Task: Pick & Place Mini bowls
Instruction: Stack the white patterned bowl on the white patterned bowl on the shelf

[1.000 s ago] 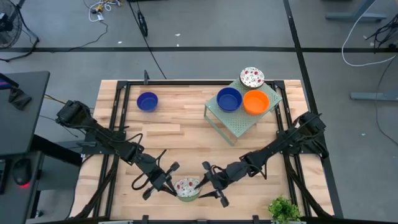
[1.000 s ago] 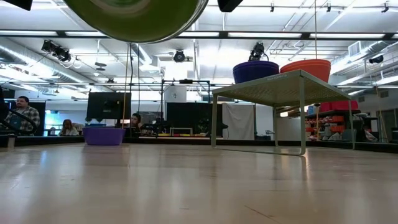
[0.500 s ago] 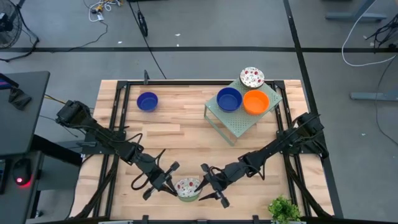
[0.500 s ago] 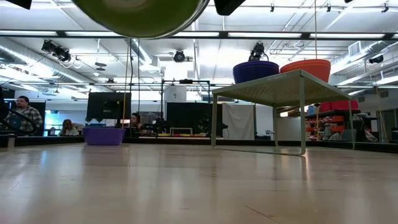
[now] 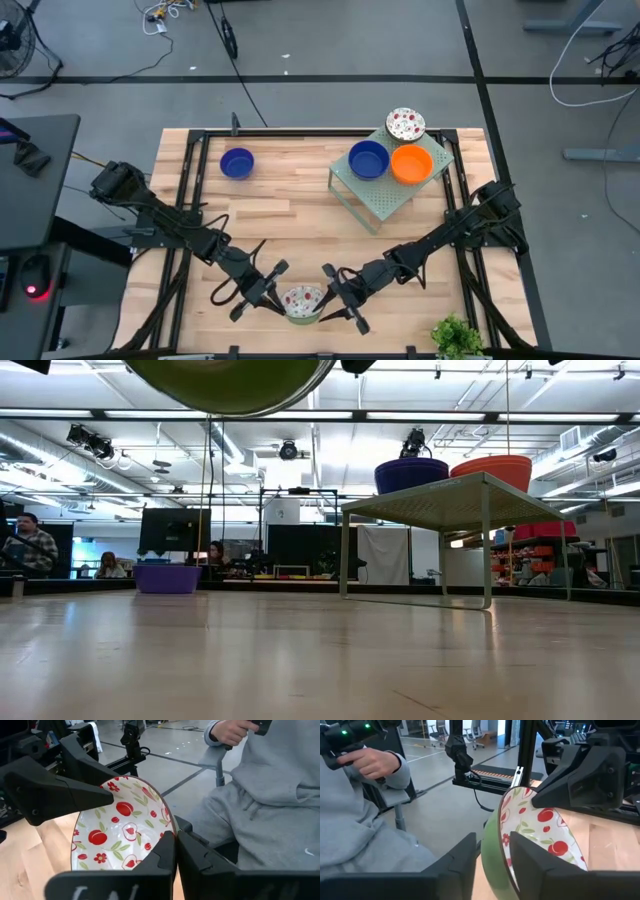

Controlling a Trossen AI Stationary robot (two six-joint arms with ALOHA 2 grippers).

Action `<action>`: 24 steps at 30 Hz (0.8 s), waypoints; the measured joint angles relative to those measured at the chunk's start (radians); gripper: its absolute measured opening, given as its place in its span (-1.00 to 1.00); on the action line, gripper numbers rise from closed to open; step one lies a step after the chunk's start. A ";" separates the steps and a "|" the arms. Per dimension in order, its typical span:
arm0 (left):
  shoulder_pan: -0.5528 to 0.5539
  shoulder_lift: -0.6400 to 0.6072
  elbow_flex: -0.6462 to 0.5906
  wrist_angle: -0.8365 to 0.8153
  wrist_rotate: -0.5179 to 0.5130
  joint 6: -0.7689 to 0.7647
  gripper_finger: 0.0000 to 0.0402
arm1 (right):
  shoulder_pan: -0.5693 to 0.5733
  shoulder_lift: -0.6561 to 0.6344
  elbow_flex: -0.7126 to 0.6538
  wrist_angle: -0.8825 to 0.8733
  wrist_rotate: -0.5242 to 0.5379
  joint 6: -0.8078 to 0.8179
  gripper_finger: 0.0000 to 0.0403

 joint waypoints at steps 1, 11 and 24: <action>0.000 0.000 0.000 0.000 0.000 0.000 -0.95 | 0.000 0.000 0.000 0.000 0.000 0.000 -0.45; 0.001 0.000 0.000 -0.001 -0.034 0.004 -0.93 | 0.000 0.000 0.000 -0.057 -0.019 -0.045 -0.95; 0.001 0.000 0.002 0.003 -0.202 -0.053 -0.48 | 0.002 0.000 -0.002 -0.234 0.075 -0.026 -0.98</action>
